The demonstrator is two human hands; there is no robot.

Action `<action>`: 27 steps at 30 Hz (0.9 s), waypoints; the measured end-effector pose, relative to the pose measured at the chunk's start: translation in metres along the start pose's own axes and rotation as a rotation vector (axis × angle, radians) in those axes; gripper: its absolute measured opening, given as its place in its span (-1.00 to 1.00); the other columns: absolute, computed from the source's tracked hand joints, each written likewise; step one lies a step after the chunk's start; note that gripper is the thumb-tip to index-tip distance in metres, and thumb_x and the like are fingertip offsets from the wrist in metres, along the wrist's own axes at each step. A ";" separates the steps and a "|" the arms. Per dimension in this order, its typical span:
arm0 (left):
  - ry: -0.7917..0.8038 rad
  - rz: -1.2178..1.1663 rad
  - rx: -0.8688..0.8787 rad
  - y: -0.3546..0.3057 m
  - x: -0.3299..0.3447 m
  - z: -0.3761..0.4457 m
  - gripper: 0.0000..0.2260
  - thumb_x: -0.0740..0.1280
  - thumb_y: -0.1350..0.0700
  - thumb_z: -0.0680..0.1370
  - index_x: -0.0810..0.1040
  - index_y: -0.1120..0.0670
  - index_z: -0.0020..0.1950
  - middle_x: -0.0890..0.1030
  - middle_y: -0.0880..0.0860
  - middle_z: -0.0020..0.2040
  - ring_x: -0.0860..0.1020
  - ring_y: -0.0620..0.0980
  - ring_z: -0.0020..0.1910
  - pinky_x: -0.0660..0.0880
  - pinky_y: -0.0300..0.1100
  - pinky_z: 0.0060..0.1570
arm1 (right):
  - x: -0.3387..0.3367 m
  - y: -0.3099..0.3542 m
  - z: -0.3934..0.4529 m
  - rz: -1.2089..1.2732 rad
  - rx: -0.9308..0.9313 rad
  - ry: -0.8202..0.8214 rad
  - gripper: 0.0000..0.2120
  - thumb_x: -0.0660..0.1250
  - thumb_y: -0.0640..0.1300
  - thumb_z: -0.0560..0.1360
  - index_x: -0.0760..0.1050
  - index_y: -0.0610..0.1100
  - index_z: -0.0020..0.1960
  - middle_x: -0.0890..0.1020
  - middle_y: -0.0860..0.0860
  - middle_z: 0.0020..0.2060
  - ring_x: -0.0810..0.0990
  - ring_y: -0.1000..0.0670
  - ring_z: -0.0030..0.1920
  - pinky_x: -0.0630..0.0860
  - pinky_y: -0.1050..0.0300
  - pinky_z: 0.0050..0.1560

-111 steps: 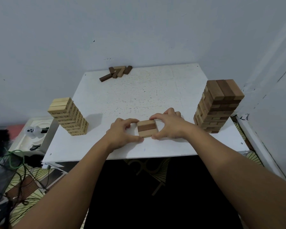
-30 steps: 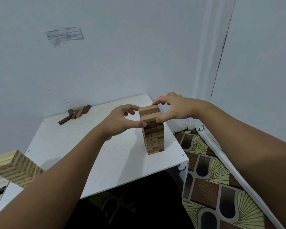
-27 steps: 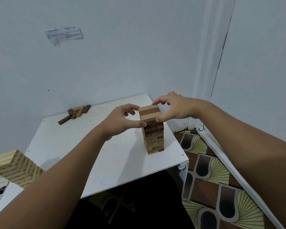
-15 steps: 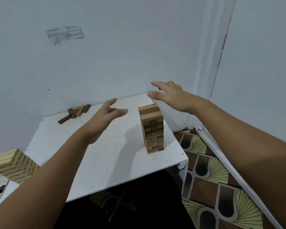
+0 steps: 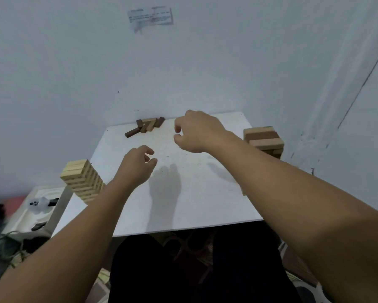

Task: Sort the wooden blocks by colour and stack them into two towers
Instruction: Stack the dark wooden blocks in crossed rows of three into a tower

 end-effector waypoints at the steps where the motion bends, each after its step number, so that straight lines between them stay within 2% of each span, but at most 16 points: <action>1: 0.016 -0.024 -0.033 0.009 0.004 0.002 -0.76 0.35 0.04 0.65 0.56 0.06 0.30 0.58 0.06 0.08 0.57 0.03 -0.04 0.43 -0.20 -0.28 | 0.019 0.004 0.005 0.015 0.007 0.034 -0.71 0.20 0.03 0.62 0.52 0.00 0.29 0.50 -0.02 0.21 0.48 -0.10 0.22 0.39 0.02 -0.02; 6: 0.046 -0.105 -0.139 0.044 0.028 0.023 -0.73 0.28 0.06 0.66 0.53 0.04 0.35 0.61 0.08 0.10 0.59 0.06 0.03 0.49 -0.12 -0.12 | 0.108 -0.002 0.029 0.073 0.062 0.145 -0.58 0.16 -0.01 0.67 0.33 0.05 0.52 0.45 -0.04 0.36 0.46 -0.13 0.32 0.44 -0.01 0.01; 8: 0.050 -0.104 -0.163 0.054 0.038 0.037 -0.67 0.25 0.04 0.67 0.50 0.01 0.43 0.60 0.13 0.18 0.58 0.12 0.13 0.55 -0.02 0.08 | 0.129 -0.007 0.042 0.084 0.084 0.137 -0.56 0.17 -0.01 0.68 0.29 0.04 0.55 0.44 -0.06 0.37 0.45 -0.15 0.31 0.47 -0.03 0.02; 10: 0.051 -0.083 -0.178 0.062 0.046 0.054 -0.63 0.21 0.02 0.68 0.45 -0.03 0.50 0.55 0.17 0.27 0.54 0.20 0.25 0.53 0.12 0.25 | 0.145 -0.011 0.059 0.081 0.101 0.115 -0.55 0.18 -0.02 0.68 0.28 0.04 0.55 0.45 -0.08 0.37 0.45 -0.15 0.30 0.48 -0.03 0.01; 13: 0.057 -0.039 -0.192 0.069 0.052 0.083 -0.60 0.13 0.03 0.72 0.38 -0.07 0.57 0.44 0.20 0.39 0.41 0.25 0.39 0.43 0.11 0.36 | 0.161 -0.012 0.094 0.089 0.120 0.070 -0.55 0.21 -0.06 0.67 0.28 0.03 0.55 0.44 -0.09 0.36 0.44 -0.15 0.28 0.47 -0.02 -0.02; 17: 0.011 -0.020 -0.219 0.073 0.051 0.133 -0.58 0.06 0.06 0.75 0.27 -0.05 0.64 0.34 0.23 0.46 0.33 0.27 0.44 0.36 0.10 0.35 | 0.176 -0.017 0.148 0.122 0.144 0.052 -0.50 0.22 -0.06 0.66 0.23 0.05 0.57 0.41 -0.10 0.34 0.41 -0.15 0.28 0.45 -0.01 -0.03; 22: -0.013 -0.028 -0.241 0.075 0.057 0.189 -0.52 0.08 0.14 0.72 0.19 -0.09 0.66 0.29 0.22 0.45 0.33 0.27 0.41 0.39 0.08 0.31 | 0.198 -0.025 0.206 0.117 0.156 0.116 -0.38 0.23 -0.12 0.62 0.11 0.10 0.62 0.30 -0.13 0.43 0.32 -0.19 0.37 0.44 -0.05 0.11; 24: 0.002 -0.010 -0.260 0.077 0.062 0.207 -0.45 0.13 0.18 0.68 0.18 -0.13 0.66 0.26 0.20 0.47 0.33 0.27 0.41 0.42 0.09 0.30 | 0.205 -0.027 0.224 0.107 0.165 0.140 -0.31 0.22 -0.18 0.60 0.05 0.13 0.64 0.21 -0.13 0.52 0.24 -0.21 0.45 0.40 -0.08 0.24; 27: 0.078 0.116 -0.349 0.083 0.070 0.223 -0.33 0.21 0.15 0.64 0.03 -0.22 0.68 0.20 0.18 0.50 0.31 0.29 0.40 0.44 0.08 0.24 | 0.212 -0.029 0.243 0.061 0.146 0.158 -0.25 0.21 -0.22 0.58 0.01 0.17 0.65 0.08 -0.13 0.62 0.13 -0.26 0.53 0.23 -0.15 0.47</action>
Point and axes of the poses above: each hand's wrist, its own z-axis towards the middle knuckle, its own x-axis out of the palm, y = z × x, the point moved 7 cm from there along z, towards the middle knuckle
